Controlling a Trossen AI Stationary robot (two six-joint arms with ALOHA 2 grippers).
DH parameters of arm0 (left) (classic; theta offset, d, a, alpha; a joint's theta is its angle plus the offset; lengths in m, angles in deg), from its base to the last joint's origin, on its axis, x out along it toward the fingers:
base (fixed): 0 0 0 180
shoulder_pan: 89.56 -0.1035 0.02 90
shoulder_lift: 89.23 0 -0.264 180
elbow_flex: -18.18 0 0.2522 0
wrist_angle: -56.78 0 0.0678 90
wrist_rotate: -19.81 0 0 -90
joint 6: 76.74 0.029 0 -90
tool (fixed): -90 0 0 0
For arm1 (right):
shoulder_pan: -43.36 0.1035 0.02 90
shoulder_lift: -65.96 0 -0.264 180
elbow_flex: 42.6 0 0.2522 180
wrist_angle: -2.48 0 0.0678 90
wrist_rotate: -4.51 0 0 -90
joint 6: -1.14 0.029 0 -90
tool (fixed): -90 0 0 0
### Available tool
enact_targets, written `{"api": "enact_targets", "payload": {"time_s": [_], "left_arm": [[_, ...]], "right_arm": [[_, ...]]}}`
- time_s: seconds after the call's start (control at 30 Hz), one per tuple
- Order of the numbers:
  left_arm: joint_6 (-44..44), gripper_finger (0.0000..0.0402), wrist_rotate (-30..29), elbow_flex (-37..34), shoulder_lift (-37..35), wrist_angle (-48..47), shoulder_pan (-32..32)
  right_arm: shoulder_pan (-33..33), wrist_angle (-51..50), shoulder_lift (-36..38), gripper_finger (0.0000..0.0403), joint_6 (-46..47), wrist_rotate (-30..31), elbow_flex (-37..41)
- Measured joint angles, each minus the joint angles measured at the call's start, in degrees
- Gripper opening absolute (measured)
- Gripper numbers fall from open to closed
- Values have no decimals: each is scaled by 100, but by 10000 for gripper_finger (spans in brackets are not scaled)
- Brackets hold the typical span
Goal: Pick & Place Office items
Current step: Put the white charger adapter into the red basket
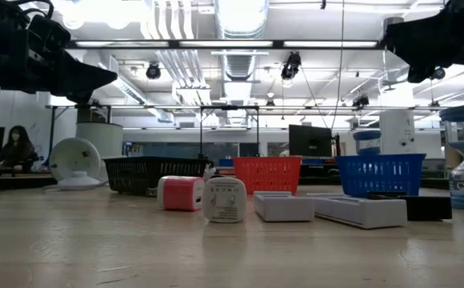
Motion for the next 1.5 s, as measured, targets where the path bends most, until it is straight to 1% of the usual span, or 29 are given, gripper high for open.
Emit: {"api": "enact_targets", "payload": {"time_s": [0.2, 0.3, 0.37, 0.43, 0.47, 0.57, 0.67, 0.83, 0.9, 1.0, 1.3, 1.4, 1.5], "left_arm": [[-2, 16, -1, 0, 0, 2, -1], [-2, 16, -2, 0, 0, 2, -2], [-2, 16, 0, 0, 0, 2, -2], [-2, 16, -2, 0, 0, 6, -2], [-2, 16, -2, 0, 0, 8, -2], [17, 16, -19, 0, 0, 13, -2], [23, 16, -18, 0, 0, 45, 0], [47, 16, -19, 0, 0, 81, 0], [76, 16, -19, 0, 0, 81, -1], [114, 16, -19, 0, 0, 78, 0], [133, 16, -19, 8, 0, 94, 0], [132, 16, -19, 11, 0, 94, -1], [171, 16, -19, 11, 0, 92, 0]], "right_arm": [[0, -4, 2, 131, -25, 0, -2], [0, -3, 2, 131, -264, 45, -2], [-2, 11, 2, 131, -355, 304, -31], [-7, -6, -34, 131, -368, 595, -216], [-5, -14, -76, 131, -390, 627, -370], [-2, -271, -338, 131, -486, 625, -986], [-4, -1005, -831, 131, -487, 792, -1788], [-4, -2494, -2004, 131, -108, 1518, -3247], [-9, -2962, -2515, 131, 19, 1691, -3794], [-99, -3515, -3224, 131, 135, 1783, -4586], [-621, -5105, -4904, 131, 304, 1706, -6825], [-960, -5642, -5435, 131, 408, 1376, -7482], [-1390, -6175, -6007, 131, 481, 775, -8081]]}}
